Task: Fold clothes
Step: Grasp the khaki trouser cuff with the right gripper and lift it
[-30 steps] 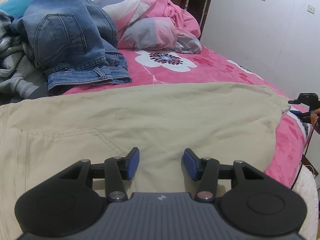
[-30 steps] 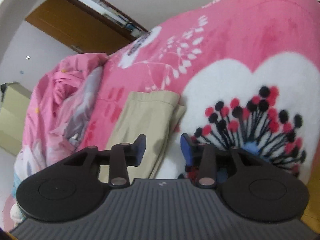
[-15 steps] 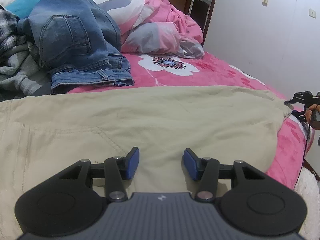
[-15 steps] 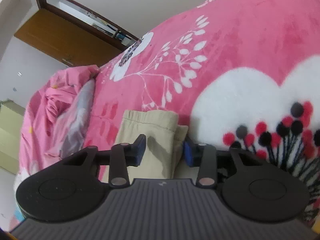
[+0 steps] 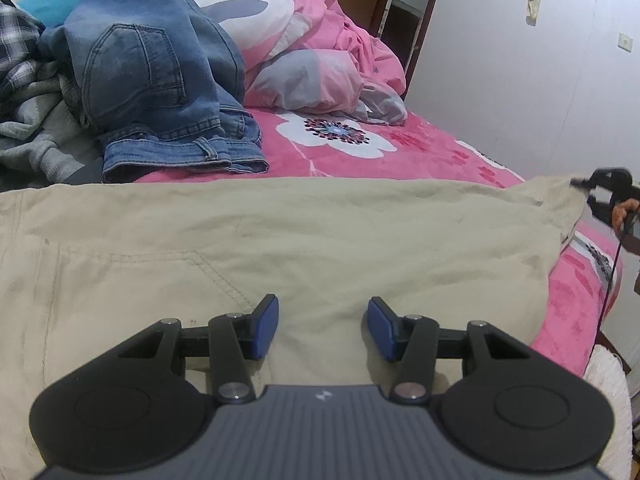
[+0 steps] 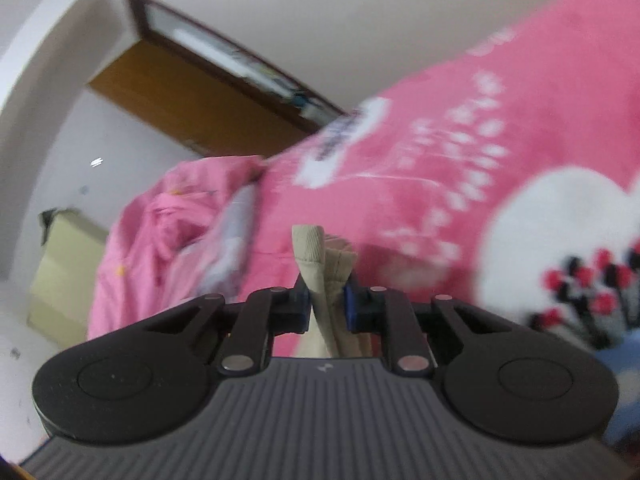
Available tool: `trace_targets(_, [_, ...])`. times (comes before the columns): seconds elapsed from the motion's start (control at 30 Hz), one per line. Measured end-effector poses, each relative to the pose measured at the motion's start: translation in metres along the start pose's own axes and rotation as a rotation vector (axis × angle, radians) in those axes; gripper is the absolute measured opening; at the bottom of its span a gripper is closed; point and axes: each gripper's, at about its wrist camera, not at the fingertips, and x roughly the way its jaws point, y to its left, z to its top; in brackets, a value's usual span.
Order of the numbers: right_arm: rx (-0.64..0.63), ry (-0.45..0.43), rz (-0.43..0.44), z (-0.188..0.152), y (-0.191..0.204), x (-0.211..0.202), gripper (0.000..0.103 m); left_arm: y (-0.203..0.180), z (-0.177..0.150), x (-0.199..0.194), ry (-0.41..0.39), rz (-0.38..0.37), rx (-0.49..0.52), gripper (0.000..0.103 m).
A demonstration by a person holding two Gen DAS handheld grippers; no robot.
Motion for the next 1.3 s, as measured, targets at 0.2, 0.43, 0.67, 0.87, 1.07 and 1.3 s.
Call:
trace_targets(0.2, [-0.070, 0.042, 0.187, -0.017, 0.066, -0.009, 0.013, 0.000, 0.002, -0.024, -0.085, 0.016, -0.011, 0.051])
trace_targets(0.43, [-0.128, 0.174, 0.418, -0.071, 0.150, -0.016, 0.013, 0.024, 0.005, -0.074, -0.150, 0.112, -0.090, 0.051])
trace_targets(0.67, [-0.136, 0.386, 0.594, -0.163, 0.216, -0.006, 0.013, 0.082, -0.007, -0.116, -0.164, 0.263, -0.297, 0.051])
trace_targets(0.87, [-0.105, 0.569, 0.662, -0.261, 0.249, 0.000, 0.013, 0.120, -0.029, -0.142, -0.196, 0.287, -0.401, 0.051])
trace_targets(1.07, [-0.066, 0.750, 0.692, -0.363, 0.273, 0.006, 0.013, 0.140, -0.046, -0.153, -0.214, 0.266, -0.442, 0.051])
trace_targets(1.3, [-0.081, 0.844, 0.738, -0.430, 0.310, -0.004, 0.013, 0.155, -0.064, -0.173, -0.249, 0.242, -0.485, 0.051])
